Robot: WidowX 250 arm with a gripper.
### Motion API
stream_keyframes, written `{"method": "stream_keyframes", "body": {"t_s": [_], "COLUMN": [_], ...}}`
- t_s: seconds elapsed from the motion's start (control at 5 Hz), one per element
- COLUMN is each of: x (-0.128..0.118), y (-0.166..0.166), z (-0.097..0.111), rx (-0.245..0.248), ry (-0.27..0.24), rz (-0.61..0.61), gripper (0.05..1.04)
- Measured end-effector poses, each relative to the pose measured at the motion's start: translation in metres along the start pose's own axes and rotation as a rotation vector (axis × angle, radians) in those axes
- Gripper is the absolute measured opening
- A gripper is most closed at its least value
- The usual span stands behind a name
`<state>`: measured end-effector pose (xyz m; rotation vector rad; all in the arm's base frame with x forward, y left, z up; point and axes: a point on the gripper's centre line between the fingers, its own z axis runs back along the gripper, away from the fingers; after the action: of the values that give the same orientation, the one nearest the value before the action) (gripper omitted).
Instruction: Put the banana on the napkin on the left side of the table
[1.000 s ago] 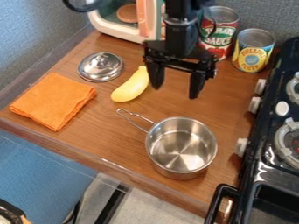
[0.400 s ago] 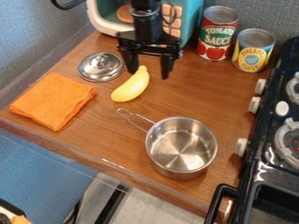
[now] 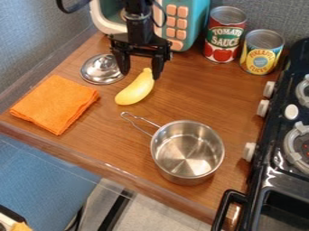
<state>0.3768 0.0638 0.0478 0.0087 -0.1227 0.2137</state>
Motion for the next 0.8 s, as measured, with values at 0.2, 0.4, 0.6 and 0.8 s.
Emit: {"method": "stream_keyframes", "body": {"t_s": [0.2,0.4,0.6,0.8], "x": [-0.003,-0.011,-0.011,-0.011], "y": [0.002,-0.001,0.0,0.001], "z": [-0.015,-0.027,-0.029,-0.028], "rx": [0.02,0.027,0.034,0.037], "ry": [0.028,0.058,0.051,0.048], "rz": [0.011,-0.001,0.008,0.012], "gripper": [0.999,0.95,0.664,0.574]}}
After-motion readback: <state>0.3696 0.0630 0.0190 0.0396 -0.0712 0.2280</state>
